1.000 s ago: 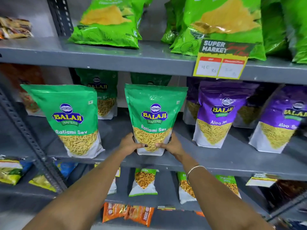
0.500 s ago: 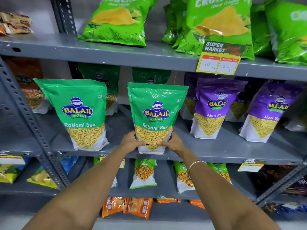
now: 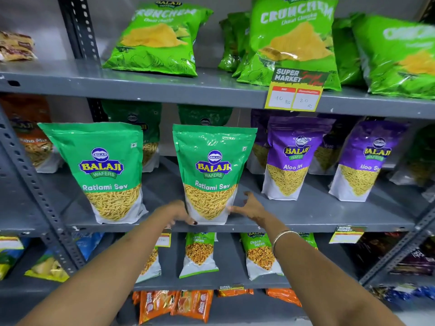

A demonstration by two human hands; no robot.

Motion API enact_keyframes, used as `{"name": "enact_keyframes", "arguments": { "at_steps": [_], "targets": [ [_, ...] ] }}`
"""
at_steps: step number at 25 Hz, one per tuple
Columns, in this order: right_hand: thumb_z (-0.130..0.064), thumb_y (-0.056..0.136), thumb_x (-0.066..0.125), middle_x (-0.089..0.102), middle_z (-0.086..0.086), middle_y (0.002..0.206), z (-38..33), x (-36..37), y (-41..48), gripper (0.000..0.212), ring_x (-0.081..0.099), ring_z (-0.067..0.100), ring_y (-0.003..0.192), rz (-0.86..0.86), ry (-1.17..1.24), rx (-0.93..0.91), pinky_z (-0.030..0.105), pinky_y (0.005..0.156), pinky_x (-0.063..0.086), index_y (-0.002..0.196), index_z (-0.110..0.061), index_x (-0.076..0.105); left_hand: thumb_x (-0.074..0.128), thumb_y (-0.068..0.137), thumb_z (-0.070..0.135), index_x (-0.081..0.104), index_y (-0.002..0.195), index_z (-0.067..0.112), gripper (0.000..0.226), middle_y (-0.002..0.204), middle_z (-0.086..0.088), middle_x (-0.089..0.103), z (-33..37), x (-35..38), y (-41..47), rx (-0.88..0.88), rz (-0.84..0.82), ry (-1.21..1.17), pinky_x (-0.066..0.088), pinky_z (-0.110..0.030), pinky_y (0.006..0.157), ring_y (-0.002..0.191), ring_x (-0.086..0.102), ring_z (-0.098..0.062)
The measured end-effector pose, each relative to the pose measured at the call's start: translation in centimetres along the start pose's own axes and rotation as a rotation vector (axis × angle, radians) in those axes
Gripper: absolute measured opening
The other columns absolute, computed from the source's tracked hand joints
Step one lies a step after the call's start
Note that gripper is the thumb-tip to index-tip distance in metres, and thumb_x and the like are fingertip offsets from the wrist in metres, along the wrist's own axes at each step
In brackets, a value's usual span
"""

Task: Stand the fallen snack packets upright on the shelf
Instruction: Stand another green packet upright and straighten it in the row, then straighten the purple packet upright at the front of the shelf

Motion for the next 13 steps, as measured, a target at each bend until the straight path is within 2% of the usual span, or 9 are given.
{"name": "enact_keyframes", "arguments": {
  "at_steps": [2, 3, 5, 8, 9, 10, 11, 12, 13],
  "targets": [
    [-0.024, 0.070, 0.079, 0.034, 0.017, 0.148, 1.0, -3.5, 0.0, 0.096, 0.034, 0.029, 0.137, 0.085, -0.032, 0.002, 0.037, 0.111, 0.034, 0.141, 0.002, 0.020, 0.059, 0.084, 0.039, 0.058, 0.091, 0.004, 0.036, 0.094, -0.008, 0.061, 1.6, 1.3, -1.1, -0.077, -0.155, 0.108, 0.049, -0.023, 0.056, 0.066, 0.058, -0.014],
    [-0.021, 0.071, 0.078, 0.038, 0.018, 0.145, 1.5, -5.5, 0.1, 0.091, 0.037, 0.029, 0.134, 0.135, -0.043, 0.009, 0.035, 0.108, 0.035, 0.139, 0.004, 0.024, 0.055, 0.087, 0.042, 0.055, 0.078, 0.009, 0.034, 0.083, -0.003, 0.060, 3.1, 2.4, -1.5, -0.097, -0.235, 0.119, 0.047, -0.021, 0.053, 0.061, 0.056, -0.011],
    [-0.021, 0.072, 0.077, 0.044, 0.019, 0.140, 3.1, -10.0, 0.5, 0.082, 0.042, 0.031, 0.129, 0.231, -0.073, 0.054, 0.034, 0.101, 0.037, 0.134, 0.005, 0.029, 0.050, 0.089, 0.042, 0.052, 0.073, 0.012, 0.035, 0.077, -0.001, 0.058, 7.2, 5.1, -1.5, -0.060, -0.351, 0.108, 0.047, -0.023, 0.059, 0.066, 0.058, -0.011],
    [-0.022, 0.072, 0.076, 0.049, 0.019, 0.135, 5.7, -16.4, 1.9, 0.075, 0.049, 0.033, 0.123, 0.298, -0.052, 0.097, 0.039, 0.099, 0.041, 0.130, 0.000, 0.035, 0.055, 0.088, 0.037, 0.055, 0.089, 0.010, 0.027, 0.094, -0.005, 0.059, 15.5, 8.4, 0.3, 0.101, -0.295, -0.064, 0.047, -0.030, 0.065, 0.085, 0.059, -0.015],
    [-0.021, 0.071, 0.076, 0.050, 0.018, 0.132, 6.4, -18.2, 2.5, 0.070, 0.050, 0.032, 0.120, 0.303, -0.019, 0.097, 0.041, 0.099, 0.043, 0.127, -0.003, 0.037, 0.060, 0.085, 0.036, 0.054, 0.106, 0.008, 0.035, 0.111, -0.008, 0.057, 17.9, 8.7, 1.5, 0.158, -0.203, -0.150, 0.047, -0.032, 0.070, 0.101, 0.057, -0.018],
    [-0.020, 0.071, 0.076, 0.049, 0.016, 0.129, 7.0, -19.9, 3.4, 0.066, 0.050, 0.030, 0.117, 0.301, 0.007, 0.085, 0.042, 0.101, 0.043, 0.123, -0.004, 0.037, 0.064, 0.082, 0.035, 0.046, 0.127, 0.007, 0.056, 0.130, -0.009, 0.050, 20.3, 8.7, 2.8, 0.201, -0.101, -0.228, 0.047, -0.033, 0.077, 0.119, 0.050, -0.021],
    [-0.019, 0.068, 0.078, 0.046, 0.015, 0.126, 7.5, -21.3, 4.5, 0.069, 0.048, 0.028, 0.116, 0.294, 0.022, 0.058, 0.043, 0.103, 0.041, 0.121, -0.004, 0.037, 0.068, 0.080, 0.032, 0.034, 0.139, 0.005, 0.074, 0.143, -0.009, 0.041, 22.2, 8.5, 3.8, 0.232, -0.005, -0.310, 0.045, -0.031, 0.086, 0.129, 0.043, -0.023],
    [-0.022, 0.062, 0.082, 0.043, 0.015, 0.129, 7.8, -22.6, 6.1, 0.082, 0.045, 0.029, 0.120, 0.280, 0.035, 0.015, 0.043, 0.105, 0.039, 0.126, -0.001, 0.034, 0.071, 0.078, 0.026, 0.029, 0.142, 0.004, 0.080, 0.146, -0.008, 0.039, 24.0, 8.3, 4.8, 0.266, 0.090, -0.396, 0.041, -0.026, 0.092, 0.131, 0.041, -0.021],
    [-0.025, 0.052, 0.086, 0.041, 0.016, 0.135, 8.1, -23.4, 7.5, 0.100, 0.043, 0.029, 0.125, 0.244, 0.060, -0.015, 0.043, 0.107, 0.038, 0.131, 0.001, 0.030, 0.073, 0.076, 0.019, 0.033, 0.139, 0.002, 0.076, 0.140, -0.007, 0.044, 25.1, 8.0, 5.4, 0.281, 0.167, -0.491, 0.038, -0.021, 0.088, 0.125, 0.044, -0.018]
  ]
}}
Point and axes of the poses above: each hand's wrist, its own y-axis towards the middle knuckle, its own x-axis out of the palm, z = x × y, the point moved 9 cm from there along y, towards the middle knuckle
